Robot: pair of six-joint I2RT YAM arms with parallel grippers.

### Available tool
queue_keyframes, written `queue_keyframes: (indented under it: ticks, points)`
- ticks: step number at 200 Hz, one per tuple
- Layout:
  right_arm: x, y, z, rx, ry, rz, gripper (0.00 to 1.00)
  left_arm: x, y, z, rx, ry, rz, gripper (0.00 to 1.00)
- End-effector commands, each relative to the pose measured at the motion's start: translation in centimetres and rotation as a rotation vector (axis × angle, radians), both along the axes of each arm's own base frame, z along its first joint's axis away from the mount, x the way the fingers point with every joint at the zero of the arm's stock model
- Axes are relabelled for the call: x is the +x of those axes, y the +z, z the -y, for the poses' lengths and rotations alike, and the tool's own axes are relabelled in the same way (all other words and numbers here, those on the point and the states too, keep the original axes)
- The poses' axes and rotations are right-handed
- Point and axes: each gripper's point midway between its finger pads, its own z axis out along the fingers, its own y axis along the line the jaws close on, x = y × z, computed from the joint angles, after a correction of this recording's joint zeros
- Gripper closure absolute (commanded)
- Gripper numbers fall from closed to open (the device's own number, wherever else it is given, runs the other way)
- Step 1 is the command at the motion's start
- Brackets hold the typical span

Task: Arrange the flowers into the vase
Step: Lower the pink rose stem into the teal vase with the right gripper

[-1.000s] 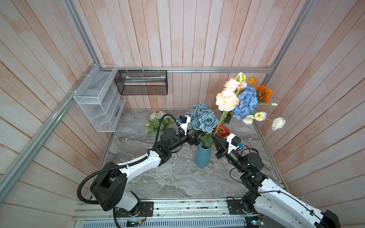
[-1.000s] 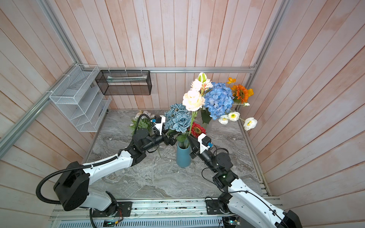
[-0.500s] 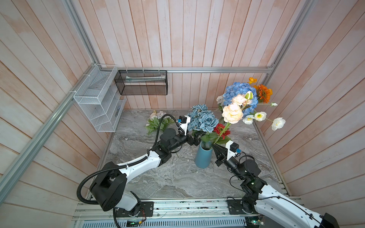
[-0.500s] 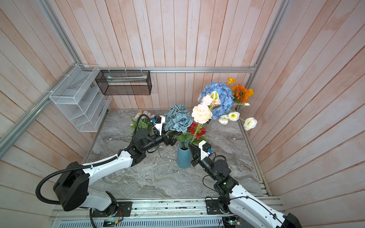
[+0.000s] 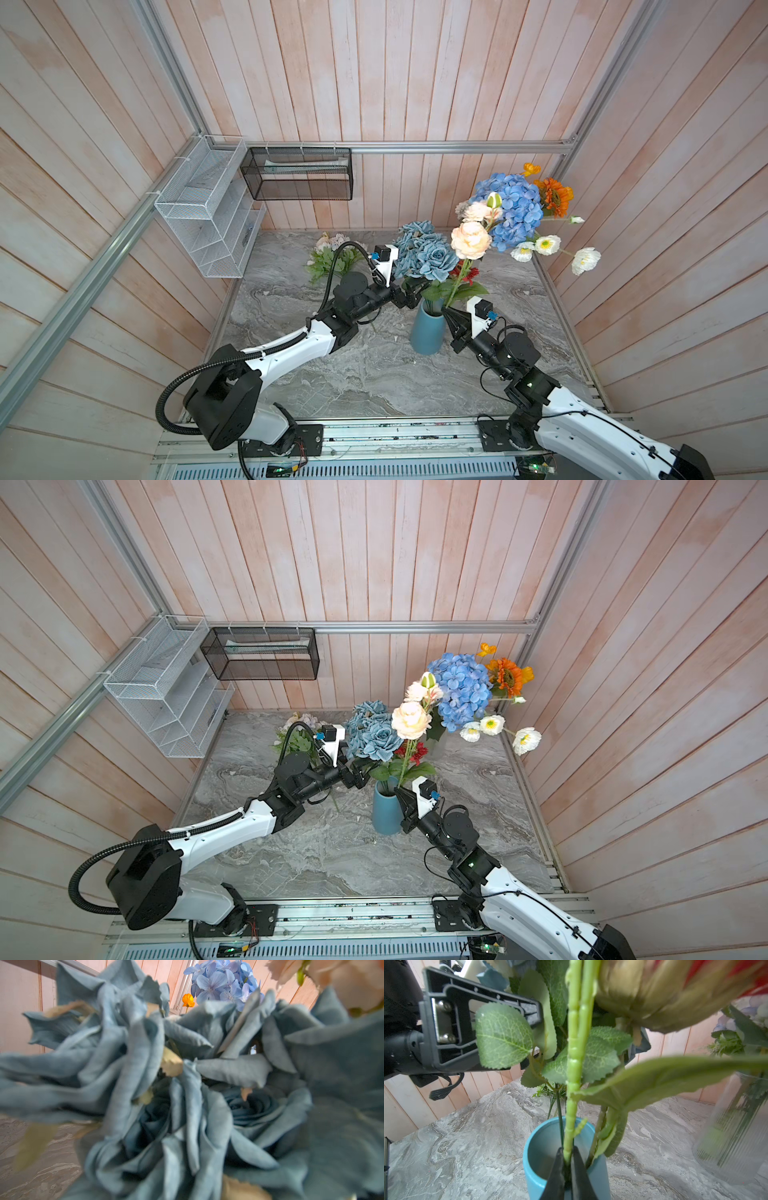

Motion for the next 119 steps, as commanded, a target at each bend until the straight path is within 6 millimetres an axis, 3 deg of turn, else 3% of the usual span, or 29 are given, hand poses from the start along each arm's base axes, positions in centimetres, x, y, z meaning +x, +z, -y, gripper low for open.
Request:
queue_keyframes:
  ticks: [1, 27, 48, 87, 119]
  points:
    - [0.0, 1.3, 0.4, 0.004, -0.021, -0.006, 0.87, 0.0, 0.7, -0.7, -0.019, 0.019, 0.017, 0.00]
    - [-0.4, 3.5, 0.5, 0.015, -0.012, 0.041, 0.73, -0.1, 0.8, -0.8, -0.018, 0.020, 0.020, 0.00]
    - [-0.5, 5.4, 0.5, 0.024, -0.010, 0.083, 0.69, -0.1, 0.7, -0.8, -0.020, 0.020, 0.019, 0.00]
    - [-0.3, 8.0, 0.7, 0.024, -0.027, 0.142, 0.72, -0.2, 0.8, -0.9, -0.020, 0.021, 0.020, 0.00]
    - [-0.3, 8.3, 0.6, 0.044, -0.023, 0.145, 0.78, -0.2, 0.8, -1.0, -0.016, 0.028, 0.023, 0.00]
